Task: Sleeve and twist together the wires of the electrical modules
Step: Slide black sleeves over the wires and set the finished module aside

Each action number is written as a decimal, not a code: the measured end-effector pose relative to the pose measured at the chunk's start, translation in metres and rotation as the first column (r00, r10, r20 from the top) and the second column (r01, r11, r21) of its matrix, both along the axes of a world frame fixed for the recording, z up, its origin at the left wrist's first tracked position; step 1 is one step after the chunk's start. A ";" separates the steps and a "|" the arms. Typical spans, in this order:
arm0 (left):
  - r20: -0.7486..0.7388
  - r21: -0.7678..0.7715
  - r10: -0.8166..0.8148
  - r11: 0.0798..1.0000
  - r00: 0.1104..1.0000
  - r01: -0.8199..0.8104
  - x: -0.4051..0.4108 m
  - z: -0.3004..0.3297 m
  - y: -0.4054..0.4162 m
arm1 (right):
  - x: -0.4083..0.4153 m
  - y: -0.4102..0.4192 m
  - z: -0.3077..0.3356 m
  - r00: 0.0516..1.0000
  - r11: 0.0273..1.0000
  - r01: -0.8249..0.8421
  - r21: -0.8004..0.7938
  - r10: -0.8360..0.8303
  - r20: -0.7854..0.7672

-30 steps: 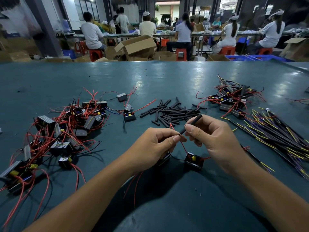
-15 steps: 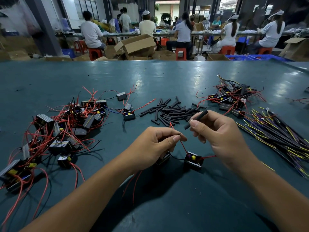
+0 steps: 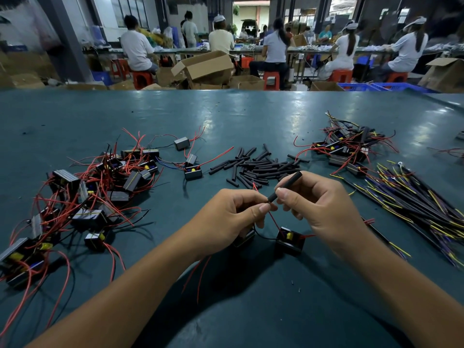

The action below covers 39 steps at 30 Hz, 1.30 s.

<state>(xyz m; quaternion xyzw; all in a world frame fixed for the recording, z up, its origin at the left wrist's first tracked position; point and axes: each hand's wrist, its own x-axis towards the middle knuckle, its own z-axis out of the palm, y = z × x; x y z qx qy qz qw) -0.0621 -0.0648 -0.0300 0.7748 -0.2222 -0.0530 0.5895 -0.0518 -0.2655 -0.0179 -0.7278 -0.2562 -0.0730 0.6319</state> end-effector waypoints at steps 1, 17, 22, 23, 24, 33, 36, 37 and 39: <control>-0.009 -0.010 -0.002 1.000 1.000 0.002 0.000 0.001 0.000 | 0.000 0.000 0.000 1.000 1.000 -0.002 -0.017 0.002 0.003; 0.006 0.362 -0.094 0.928 0.996 0.086 0.009 0.014 0.032 | -0.003 0.007 -0.009 0.973 0.939 0.129 -0.320 -0.058 0.221; 0.046 0.476 -0.062 0.879 0.997 0.033 0.009 0.008 0.024 | -0.004 0.008 -0.008 0.949 0.873 0.201 -0.444 -0.062 0.308; 0.056 0.487 -0.049 0.873 0.997 0.016 0.009 0.008 0.025 | -0.004 0.008 -0.008 0.947 0.861 0.207 -0.465 -0.058 0.315; 0.067 0.496 -0.043 0.868 0.997 0.004 0.009 0.009 0.026 | -0.004 0.008 -0.009 0.946 0.849 0.212 -0.484 -0.054 0.321; 0.213 0.091 0.080 0.991 0.974 -0.102 0.003 0.009 0.010 | -0.002 0.004 -0.007 0.959 0.802 0.196 -0.565 -0.036 0.282; 0.224 0.033 0.103 0.993 0.969 -0.113 0.000 0.003 0.001 | -0.004 0.004 -0.005 0.966 0.802 0.178 -0.571 -0.030 0.259; 0.234 0.023 0.112 0.992 0.966 -0.121 0.000 0.001 -0.001 | -0.004 0.003 -0.004 0.969 0.800 0.164 -0.578 -0.021 0.246; 0.260 0.010 0.132 0.990 0.957 -0.139 0.001 -0.002 -0.002 | -0.003 -0.002 0.002 0.976 0.812 0.130 -0.569 -0.003 0.219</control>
